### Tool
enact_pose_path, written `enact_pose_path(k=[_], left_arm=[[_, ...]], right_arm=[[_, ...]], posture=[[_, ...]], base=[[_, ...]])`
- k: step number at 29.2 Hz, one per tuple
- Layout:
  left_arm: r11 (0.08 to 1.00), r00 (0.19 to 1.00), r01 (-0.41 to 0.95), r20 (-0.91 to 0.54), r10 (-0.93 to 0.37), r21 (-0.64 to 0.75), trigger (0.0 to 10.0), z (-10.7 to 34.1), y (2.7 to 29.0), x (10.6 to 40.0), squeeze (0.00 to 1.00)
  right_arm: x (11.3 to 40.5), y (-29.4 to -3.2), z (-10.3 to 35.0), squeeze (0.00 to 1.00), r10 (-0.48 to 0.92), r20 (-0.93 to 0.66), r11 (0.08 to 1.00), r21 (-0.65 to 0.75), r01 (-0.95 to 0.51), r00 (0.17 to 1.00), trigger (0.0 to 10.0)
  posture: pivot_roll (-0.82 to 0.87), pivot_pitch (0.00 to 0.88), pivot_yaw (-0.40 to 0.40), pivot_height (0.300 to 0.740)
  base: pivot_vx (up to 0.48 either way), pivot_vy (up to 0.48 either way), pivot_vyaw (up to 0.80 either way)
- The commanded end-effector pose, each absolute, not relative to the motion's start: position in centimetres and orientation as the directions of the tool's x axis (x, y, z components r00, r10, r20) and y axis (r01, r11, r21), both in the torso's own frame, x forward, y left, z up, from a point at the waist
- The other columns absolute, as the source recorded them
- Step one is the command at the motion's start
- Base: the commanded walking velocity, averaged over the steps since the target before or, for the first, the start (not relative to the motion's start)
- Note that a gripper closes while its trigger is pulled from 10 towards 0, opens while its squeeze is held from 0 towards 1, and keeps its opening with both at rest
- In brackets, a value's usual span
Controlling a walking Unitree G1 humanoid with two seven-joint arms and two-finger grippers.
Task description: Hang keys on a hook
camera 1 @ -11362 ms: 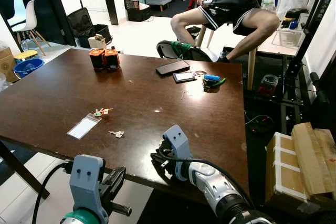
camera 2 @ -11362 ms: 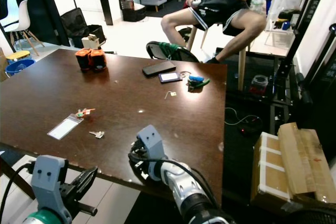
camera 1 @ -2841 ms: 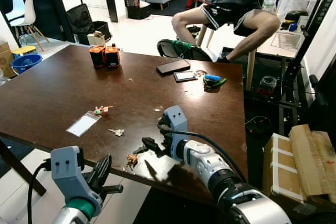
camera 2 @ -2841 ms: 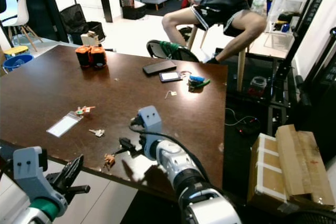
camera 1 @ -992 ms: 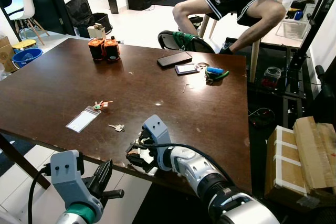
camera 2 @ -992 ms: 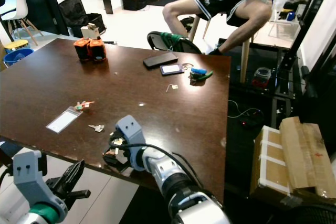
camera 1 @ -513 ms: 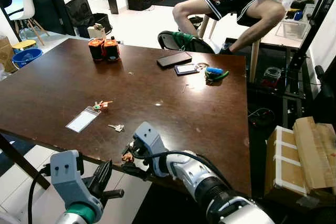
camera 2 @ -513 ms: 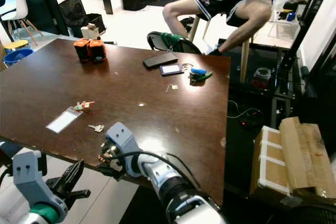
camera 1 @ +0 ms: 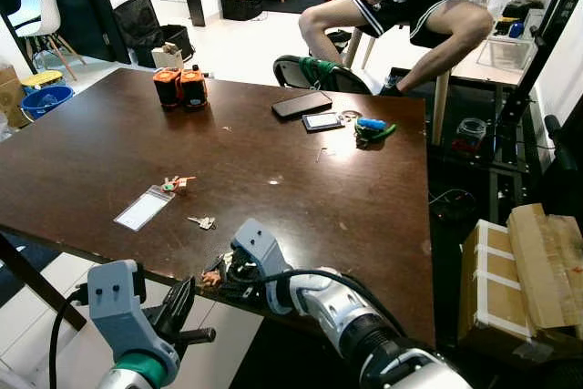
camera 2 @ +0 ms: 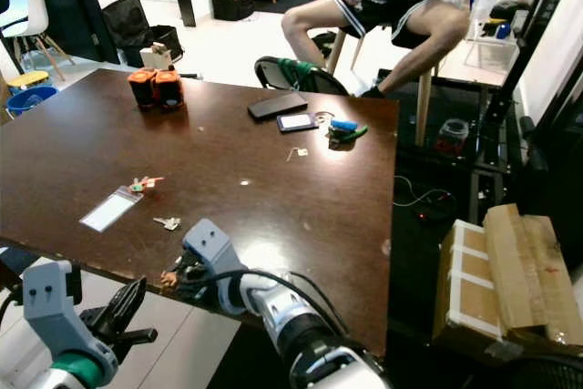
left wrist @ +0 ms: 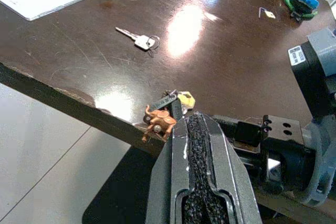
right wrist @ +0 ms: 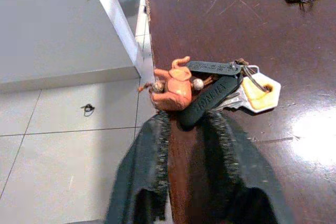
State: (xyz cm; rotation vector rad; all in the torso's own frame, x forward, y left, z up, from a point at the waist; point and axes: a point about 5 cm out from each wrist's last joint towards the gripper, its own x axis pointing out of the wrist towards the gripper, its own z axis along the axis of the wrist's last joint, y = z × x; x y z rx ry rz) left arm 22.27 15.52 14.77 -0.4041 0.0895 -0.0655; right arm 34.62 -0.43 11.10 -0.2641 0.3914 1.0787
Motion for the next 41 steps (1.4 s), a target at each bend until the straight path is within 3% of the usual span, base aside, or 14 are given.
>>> enact_pose_path(k=[1, 8, 10, 12, 14, 16, 17, 19, 28, 29, 30, 31, 39, 41], left_arm=[[0.916, 0.993, 0.026, -0.094, -0.070, -0.400, 10.0, 14.3, 15.8, 22.2, 0.00], [0.916, 0.994, 0.020, -0.090, -0.061, -0.400, 10.0, 14.3, 15.9, 22.2, 0.00], [0.917, 0.995, 0.014, -0.088, -0.053, -0.399, 10.0, 14.3, 16.1, 22.3, 0.00], [0.917, 0.995, 0.014, -0.088, -0.053, -0.399, 10.0, 14.3, 16.1, 22.3, 0.00], [0.917, 0.995, 0.008, -0.088, -0.047, -0.398, 10.0, 14.2, 16.3, 22.3, 0.00], [0.917, 0.995, 0.008, -0.088, -0.047, -0.398, 10.0, 14.2, 16.3, 22.3, 0.00], [0.917, 0.995, 0.006, -0.089, -0.045, -0.398, 10.0, 14.2, 16.4, 22.3, 0.00], [0.918, 0.995, 0.001, -0.090, -0.040, -0.397, 10.0, 14.1, 16.5, 22.4, 0.00], [0.923, 0.996, -0.048, -0.089, 0.015, -0.383, 10.0, 13.8, 17.3, 22.6, 0.00], [0.926, 0.995, -0.076, -0.084, 0.048, -0.370, 10.0, 13.8, 17.8, 22.6, 0.00], [0.926, 0.995, -0.076, -0.084, 0.048, -0.370, 10.0, 13.8, 17.8, 22.6, 0.00], [0.934, 0.993, -0.114, -0.078, 0.093, -0.338, 10.0, 13.9, 18.5, 22.6, 0.00], [0.956, 0.987, -0.158, -0.055, 0.149, -0.247, 10.0, 14.5, 19.0, 22.5, 0.00], [0.963, 0.990, -0.141, -0.050, 0.133, -0.230, 10.0, 14.8, 18.5, 21.7, 0.00]], right_arm=[[32.4, -0.8, 7.1, 0.00, 0.760, -0.564, 0.443, 0.086, -0.892, 0.323, 0.0], [33.1, -1.3, 7.8, 0.00, 0.771, -0.516, 0.480, 0.086, -0.873, 0.373, 0.0], [34.6, -2.5, 9.3, 0.00, 0.753, -0.429, 0.584, 0.087, -0.807, 0.499, 0.0], [34.6, -2.5, 9.3, 0.00, 0.753, -0.429, 0.584, 0.087, -0.807, 0.499, 0.0], [37.0, -5.4, 11.5, 0.00, 0.655, -0.324, 0.739, 0.086, -0.668, 0.683, 0.0], [37.0, -5.4, 11.5, 0.00, 0.655, -0.324, 0.739, 0.086, -0.668, 0.683, 0.0], [38.0, -7.3, 12.7, 0.00, 0.584, -0.274, 0.807, 0.097, -0.582, 0.764, 0.0], [38.9, -9.1, 13.8, 0.00, 0.509, -0.224, 0.861, 0.117, -0.495, 0.831, 0.0], [39.8, -12.0, 16.5, 0.00, 0.429, -0.036, 0.886, 0.214, -0.412, 0.903, 0.0], [39.8, -12.4, 17.4, 0.00, 0.416, 0.054, 0.874, 0.252, -0.415, 0.908, 3.0], [39.8, -12.4, 17.4, 0.00, 0.416, 0.054, 0.874, 0.252, -0.415, 0.908, 3.0], [39.4, -12.7, 17.9, 0.00, 0.394, 0.127, 0.869, 0.270, -0.414, 0.910, 10.0], [36.3, -12.2, 16.7, 0.00, 0.371, 0.235, 0.879, 0.224, -0.422, 0.898, 10.0], [33.3, -13.0, 15.4, 0.00, 0.332, 0.267, 0.911, 0.155, -0.381, 0.904, 10.0]], posture=[[0.03, 0.109, 0.134, 0.740], [0.03, 0.106, 0.132, 0.740], [0.03, 0.098, 0.126, 0.740], [0.03, 0.098, 0.126, 0.740], [0.02, 0.091, 0.126, 0.740], [0.02, 0.091, 0.126, 0.740], [0.02, 0.086, 0.126, 0.740], [0.01, 0.078, 0.125, 0.740], [0.01, 0.025, 0.112, 0.740], [0.01, 0.015, 0.111, 0.740], [0.01, 0.015, 0.111, 0.740], [0.01, 0.005, 0.110, 0.740], [0.00, 0.000, 0.110, 0.740], [-0.01, 0.000, 0.115, 0.740]], base=[[0.000, 0.000, 0.00], [0.000, 0.000, 0.00], [0.000, 0.000, 0.00], [0.000, 0.000, 0.00], [0.000, 0.000, 0.00], [0.000, 0.000, 0.00], [0.000, 0.000, 0.00], [0.000, 0.000, 0.00], [0.000, 0.000, 0.00], [0.000, 0.000, 0.00], [0.000, 0.000, 0.00], [0.000, 0.000, 0.00], [0.000, 0.000, 0.00], [0.000, 0.000, 0.00]])
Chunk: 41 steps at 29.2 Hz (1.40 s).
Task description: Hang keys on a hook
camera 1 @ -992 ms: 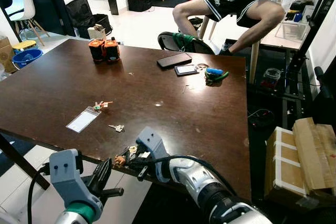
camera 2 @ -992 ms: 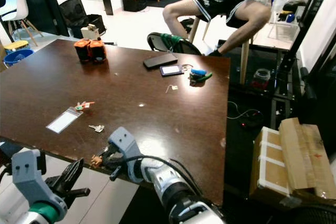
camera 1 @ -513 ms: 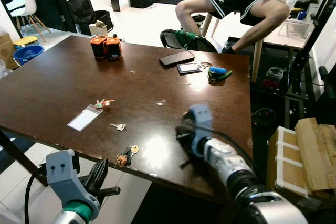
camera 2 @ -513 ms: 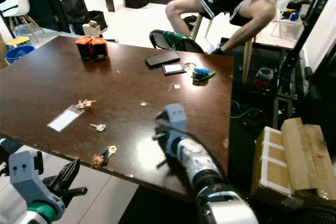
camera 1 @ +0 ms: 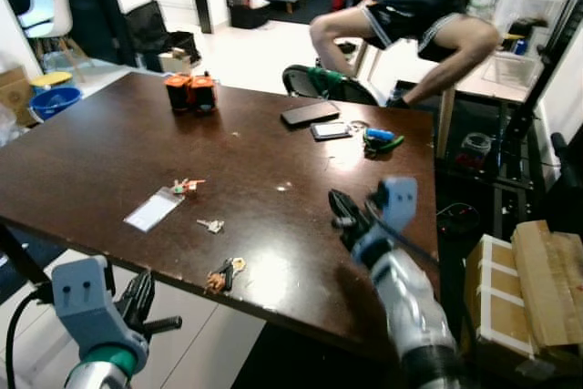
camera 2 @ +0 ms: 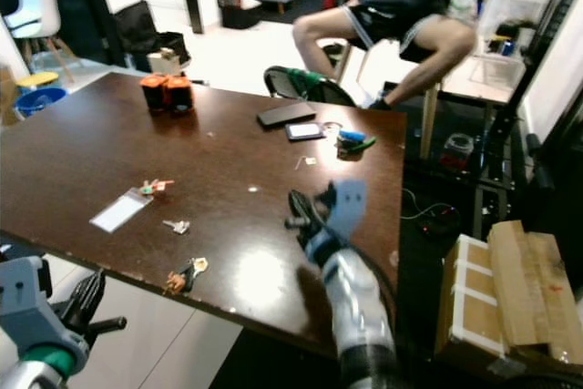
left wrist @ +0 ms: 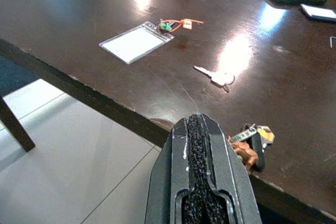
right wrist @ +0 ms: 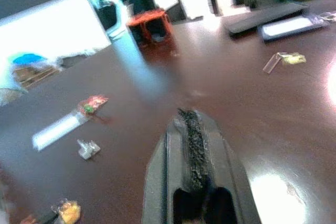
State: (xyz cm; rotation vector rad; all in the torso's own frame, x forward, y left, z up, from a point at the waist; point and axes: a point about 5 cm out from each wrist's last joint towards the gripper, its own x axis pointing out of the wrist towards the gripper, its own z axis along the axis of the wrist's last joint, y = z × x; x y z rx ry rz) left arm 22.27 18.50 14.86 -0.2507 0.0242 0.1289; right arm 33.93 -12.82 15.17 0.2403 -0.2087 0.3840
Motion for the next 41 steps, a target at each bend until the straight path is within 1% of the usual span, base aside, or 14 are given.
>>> enact_pose_path(k=[1, 2, 3, 6, 8, 11, 13, 18, 20, 23, 27, 31, 35, 41], left_arm=[[0.965, 0.991, -0.129, -0.065, 0.118, -0.227, 10.0, 14.7, 18.2, 21.1, 0.00], [0.965, 0.991, -0.129, -0.065, 0.118, -0.227, 10.0, 14.7, 18.2, 21.1, 0.00], [0.968, 0.991, -0.122, -0.086, 0.106, -0.218, 10.0, 14.3, 18.0, 20.5, 0.00], [0.970, 0.990, -0.118, -0.100, 0.099, -0.212, 10.0, 14.1, 17.9, 20.1, 0.00], [0.970, 0.985, -0.162, -0.084, 0.149, -0.182, 10.0, 13.4, 18.4, 19.3, 0.00], [0.969, 0.983, -0.179, -0.071, 0.169, -0.169, 10.0, 13.2, 18.6, 19.1, 0.00], [0.979, 0.986, -0.168, -0.043, 0.164, -0.117, 10.0, 13.1, 18.5, 18.8, 0.00], [0.974, 0.983, -0.182, -0.030, 0.180, -0.134, 10.0, 13.1, 18.4, 19.1, 0.00], [0.974, 0.983, -0.182, -0.030, 0.180, -0.134, 10.0, 13.1, 18.4, 19.1, 0.00], [0.972, 0.983, -0.184, -0.017, 0.183, -0.144, 10.0, 13.3, 18.3, 19.4, 0.00], [0.971, 0.981, -0.189, 0.000, 0.192, -0.146, 10.0, 12.8, 18.3, 19.9, 0.00], [0.965, 0.974, -0.221, 0.013, 0.225, -0.144, 10.0, 11.9, 18.8, 20.2, 0.00], [0.973, 0.980, -0.189, 0.033, 0.195, -0.131, 10.0, 12.4, 18.6, 20.3, 0.00], [0.972, 0.980, -0.189, 0.042, 0.197, -0.142, 10.0, 12.6, 18.6, 20.2, 0.00]], right_arm=[[31.9, -13.7, 14.5, 0.00, 0.332, 0.263, 0.927, 0.087, -0.365, 0.906, 10.0], [31.9, -13.7, 14.5, 0.00, 0.332, 0.263, 0.927, 0.087, -0.365, 0.906, 10.0], [30.9, -14.1, 13.5, 0.00, 0.353, 0.227, 0.932, 0.004, -0.364, 0.908, 10.0], [30.2, -14.3, 12.8, 0.00, 0.371, 0.197, 0.928, -0.050, -0.369, 0.908, 10.0], [29.0, -14.9, 10.9, 0.00, 0.370, 0.130, 0.928, -0.100, -0.359, 0.920, 10.0], [28.6, -15.0, 10.5, 0.00, 0.360, 0.116, 0.931, -0.104, -0.349, 0.926, 10.0], [27.8, -15.2, 9.7, 0.00, 0.322, 0.082, 0.945, -0.089, -0.315, 0.943, 10.0], [27.3, -15.5, 8.5, 0.00, 0.269, 0.016, 0.963, -0.041, -0.268, 0.963, 10.0], [27.3, -15.5, 8.5, 0.00, 0.269, 0.016, 0.963, -0.041, -0.268, 0.963, 10.0], [26.9, -15.4, 6.9, 0.00, 0.285, -0.073, 0.952, -0.092, -0.291, 0.956, 10.0], [26.6, -15.2, 5.6, 0.00, 0.293, -0.119, 0.947, -0.099, -0.305, 0.949, 10.0], [26.4, -15.3, 5.7, 0.00, 0.272, -0.105, 0.957, -0.070, -0.280, 0.956, 10.0], [26.5, -15.2, 6.4, 0.00, 0.270, -0.073, 0.961, -0.037, -0.273, 0.960, 10.0], [26.7, -15.1, 7.0, 0.00, 0.266, -0.039, 0.964, 0.001, -0.267, 0.963, 10.0]], posture=[[-0.02, 0.000, 0.119, 0.740], [-0.02, 0.000, 0.119, 0.740], [-0.03, 0.000, 0.123, 0.740], [-0.03, 0.000, 0.123, 0.740], [-0.04, 0.000, 0.129, 0.740], [-0.03, 0.000, 0.127, 0.740], [-0.03, 0.000, 0.123, 0.740], [-0.03, 0.000, 0.127, 0.740], [-0.03, 0.000, 0.127, 0.740], [-0.03, 0.000, 0.134, 0.740], [-0.03, 0.000, 0.125, 0.740], [-0.03, 0.000, 0.126, 0.740], [-0.03, 0.000, 0.132, 0.740], [-0.03, 0.000, 0.135, 0.740]], base=[[0.000, 0.000, 0.00], [0.000, 0.000, 0.00], [0.000, 0.000, 0.00], [0.000, 0.000, 0.00], [0.000, 0.000, 0.00], [0.000, 0.000, 0.00], [0.000, 0.000, 0.00], [0.000, 0.000, 0.00], [0.000, 0.000, 0.00], [0.000, 0.000, 0.00], [0.000, 0.000, 0.00], [0.000, 0.000, 0.00], [0.000, 0.000, 0.00], [0.000, 0.000, 0.00]])
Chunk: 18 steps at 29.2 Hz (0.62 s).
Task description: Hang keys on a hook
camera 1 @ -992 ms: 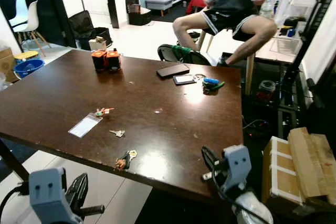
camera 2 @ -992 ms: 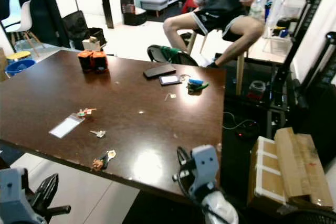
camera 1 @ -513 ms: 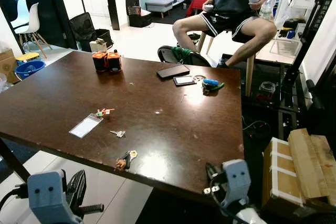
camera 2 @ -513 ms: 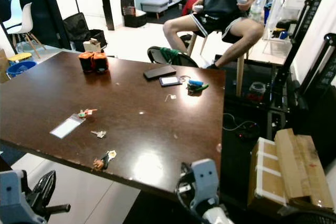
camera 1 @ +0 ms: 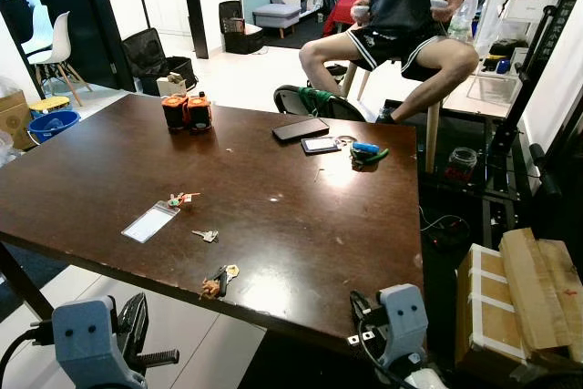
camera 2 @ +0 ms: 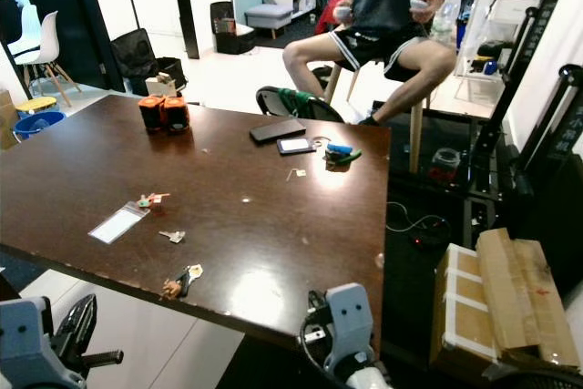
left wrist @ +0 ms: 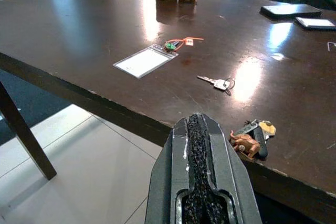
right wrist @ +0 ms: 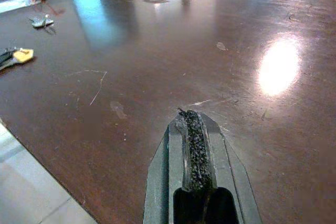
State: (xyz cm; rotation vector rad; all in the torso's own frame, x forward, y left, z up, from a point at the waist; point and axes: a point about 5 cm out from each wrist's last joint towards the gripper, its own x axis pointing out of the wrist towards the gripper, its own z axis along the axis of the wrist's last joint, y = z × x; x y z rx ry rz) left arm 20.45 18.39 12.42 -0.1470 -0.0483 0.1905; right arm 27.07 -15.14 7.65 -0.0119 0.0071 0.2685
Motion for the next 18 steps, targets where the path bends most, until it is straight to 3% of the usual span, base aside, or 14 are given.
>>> enact_pose_path(k=[1, 3, 9, 13, 18], left_arm=[[0.971, 0.979, -0.164, 0.096, 0.182, -0.172, 10.0, 13.8, 18.2, 20.3, 0.00], [0.968, 0.967, -0.124, 0.193, 0.167, -0.219, 10.0, 16.0, 17.6, 20.2, 0.00], [0.968, 0.956, -0.120, 0.238, 0.173, -0.222, 10.0, 16.8, 17.5, 20.4, 0.00], [0.965, 0.948, -0.204, 0.213, 0.237, -0.165, 10.0, 16.2, 18.4, 20.3, 0.00], [0.913, 0.889, -0.407, 0.216, 0.404, -0.031, 10.0, 16.3, 20.7, 19.7, 0.00]], right_arm=[[27.2, -15.0, 8.7, 0.00, 0.249, 0.042, 0.966, 0.061, -0.252, 0.968, 10.0], [27.7, -14.7, 11.8, 0.00, 0.241, 0.187, 0.954, 0.133, -0.268, 0.952, 10.0], [27.9, -13.8, 13.6, 0.00, 0.297, 0.280, 0.939, 0.086, -0.332, 0.913, 10.0], [27.8, -14.3, 13.3, 0.00, 0.262, 0.271, 0.956, 0.061, -0.288, 0.926, 10.0], [28.0, -15.4, 12.9, 0.00, 0.185, 0.240, 0.980, 0.021, -0.195, 0.953, 10.0]], posture=[[-0.03, 0.000, 0.134, 0.740], [-0.03, 0.000, 0.132, 0.740], [-0.03, 0.000, 0.131, 0.740], [-0.03, 0.000, 0.130, 0.740], [-0.03, 0.000, 0.126, 0.740]], base=[[0.000, 0.000, 0.00], [0.000, 0.000, 0.00], [0.000, 0.000, 0.00], [0.000, 0.000, 0.00], [0.000, 0.000, 0.00]])
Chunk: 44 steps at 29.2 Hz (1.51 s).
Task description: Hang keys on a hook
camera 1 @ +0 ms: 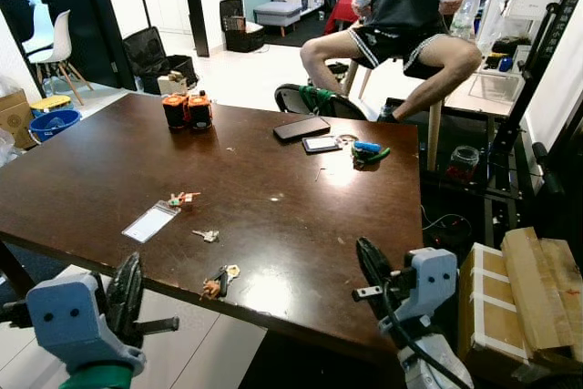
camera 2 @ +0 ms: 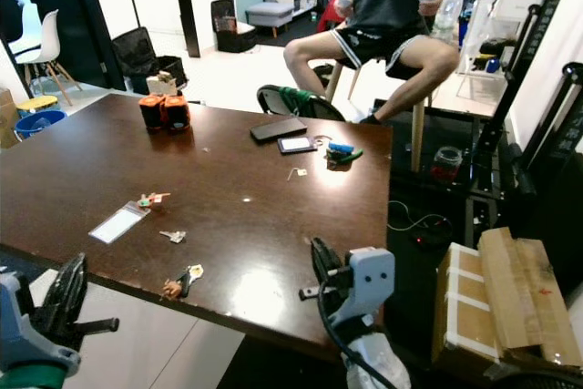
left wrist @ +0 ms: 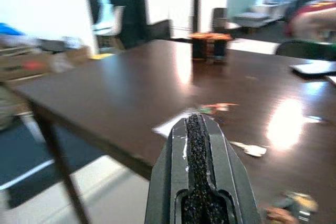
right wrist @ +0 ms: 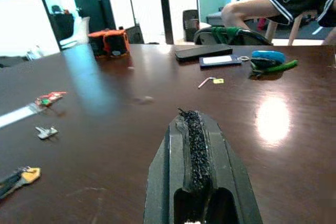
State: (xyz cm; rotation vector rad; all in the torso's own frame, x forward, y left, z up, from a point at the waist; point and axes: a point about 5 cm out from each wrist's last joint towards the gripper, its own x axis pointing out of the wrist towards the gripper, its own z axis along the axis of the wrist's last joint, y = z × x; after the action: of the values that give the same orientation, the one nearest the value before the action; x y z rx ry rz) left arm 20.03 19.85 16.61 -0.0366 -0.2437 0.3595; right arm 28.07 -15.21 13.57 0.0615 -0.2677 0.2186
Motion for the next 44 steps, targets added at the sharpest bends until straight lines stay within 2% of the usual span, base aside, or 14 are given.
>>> enact_pose_path(k=[1, 3, 6, 11, 20, 23, 37, 44], left_arm=[[0.913, 0.889, -0.407, 0.216, 0.404, -0.031, 10.0, 16.3, 20.7, 19.7, 0.00], [0.901, 0.877, -0.432, 0.215, 0.429, -0.035, 10.0, 16.4, 21.2, 19.5, 0.00], [0.934, 0.915, -0.343, 0.189, 0.356, -0.100, 10.0, 16.5, 20.4, 19.9, 0.00], [0.952, 0.933, -0.280, 0.198, 0.301, -0.126, 10.0, 16.6, 19.6, 20.2, 0.00], [0.954, 0.938, -0.272, 0.185, 0.292, -0.126, 10.0, 16.4, 19.0, 20.4, 0.00], [0.955, 0.941, -0.268, 0.178, 0.288, -0.124, 10.0, 16.3, 19.0, 20.4, 0.00], [0.960, 0.948, -0.251, 0.166, 0.270, -0.126, 10.0, 16.1, 18.8, 20.4, 0.00], [0.961, 0.950, -0.246, 0.165, 0.265, -0.130, 10.0, 16.1, 18.7, 20.4, 0.00]], right_arm=[[28.0, -15.4, 12.9, 0.00, 0.185, 0.240, 0.980, 0.021, -0.195, 0.953, 10.0], [28.0, -15.8, 12.7, 0.00, 0.162, 0.222, 0.985, 0.015, -0.170, 0.961, 10.0], [27.9, -16.1, 12.1, 0.00, 0.160, 0.179, 0.986, 0.010, -0.164, 0.971, 10.0], [27.7, -15.8, 11.7, 0.00, 0.171, 0.161, 0.984, 0.016, -0.175, 0.972, 10.0], [27.5, -15.7, 11.4, 0.00, 0.159, 0.140, 0.987, -0.016, -0.158, 0.977, 10.0], [27.6, -15.8, 10.8, 0.00, 0.145, 0.094, 0.989, 0.017, -0.147, 0.985, 10.0], [27.4, -15.8, 10.6, 0.00, 0.157, 0.070, 0.986, 0.052, -0.161, 0.985, 10.0], [27.3, -15.7, 10.6, 0.00, 0.166, 0.074, 0.984, 0.045, -0.170, 0.983, 10.0]], posture=[[-0.03, 0.000, 0.126, 0.740], [-0.03, 0.000, 0.128, 0.740], [-0.03, 0.000, 0.128, 0.740], [-0.03, 0.000, 0.134, 0.740], [-0.04, 0.000, 0.139, 0.740], [-0.04, 0.000, 0.139, 0.740], [-0.04, 0.000, 0.141, 0.740], [-0.04, 0.000, 0.139, 0.740]], base=[[0.000, 0.000, 0.00], [0.000, 0.000, 0.00], [0.000, 0.000, 0.00], [0.000, 0.000, 0.00], [0.000, 0.000, 0.00], [0.000, 0.000, 0.00], [0.000, 0.000, -0.80], [0.000, 0.000, 0.00]])
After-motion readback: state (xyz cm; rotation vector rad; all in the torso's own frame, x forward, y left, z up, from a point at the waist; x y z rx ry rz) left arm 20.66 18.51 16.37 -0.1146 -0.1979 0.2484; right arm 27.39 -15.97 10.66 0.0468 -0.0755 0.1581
